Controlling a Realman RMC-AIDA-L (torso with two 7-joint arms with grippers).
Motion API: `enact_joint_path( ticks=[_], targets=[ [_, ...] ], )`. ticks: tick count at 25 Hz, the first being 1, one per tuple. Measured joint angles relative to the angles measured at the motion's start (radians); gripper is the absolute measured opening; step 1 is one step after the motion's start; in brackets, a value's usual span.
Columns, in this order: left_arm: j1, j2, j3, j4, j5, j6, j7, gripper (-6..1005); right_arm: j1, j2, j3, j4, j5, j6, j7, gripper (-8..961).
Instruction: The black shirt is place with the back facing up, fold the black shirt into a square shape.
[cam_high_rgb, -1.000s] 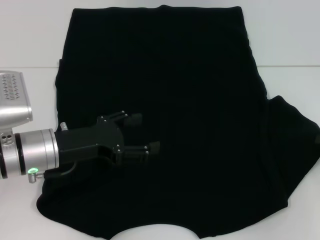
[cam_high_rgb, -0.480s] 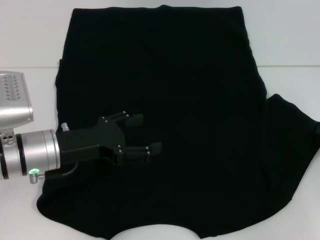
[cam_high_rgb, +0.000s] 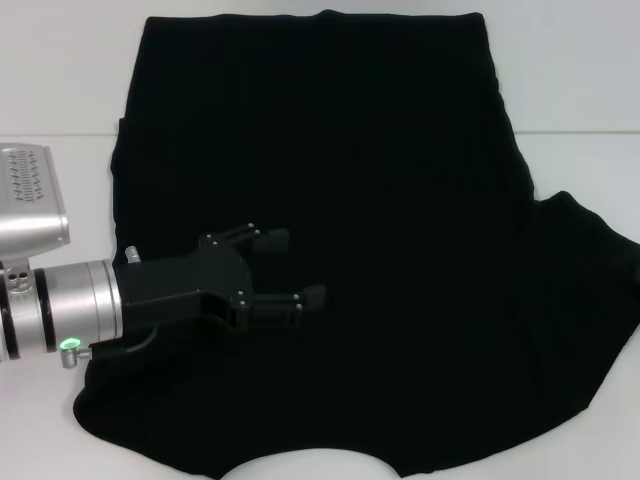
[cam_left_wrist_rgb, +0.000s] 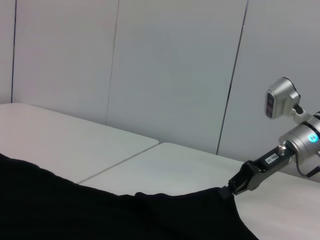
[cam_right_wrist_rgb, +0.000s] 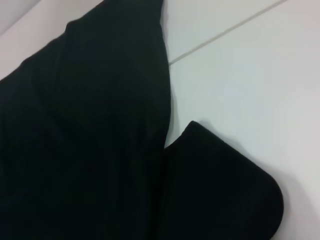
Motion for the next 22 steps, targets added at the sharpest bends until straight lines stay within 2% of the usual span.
enact_joint_path(
  ticks=[7, 12, 22],
  targets=[
    [-0.007, 0.003, 0.003, 0.001, 0.0, 0.0, -0.019, 946, -0.029, -0.002, 0.046, -0.003, 0.002, -0.016, -0.006, 12],
    [-0.008, 0.005, 0.005, 0.005, 0.0, 0.002, -0.025, 946, -0.046, 0.006, 0.059, -0.022, 0.002, -0.023, -0.008, 12],
    [-0.01, 0.006, 0.002, 0.008, 0.0, 0.003, -0.026, 946, -0.036, 0.008, 0.061, -0.025, 0.002, -0.03, -0.009, 12]
  ],
)
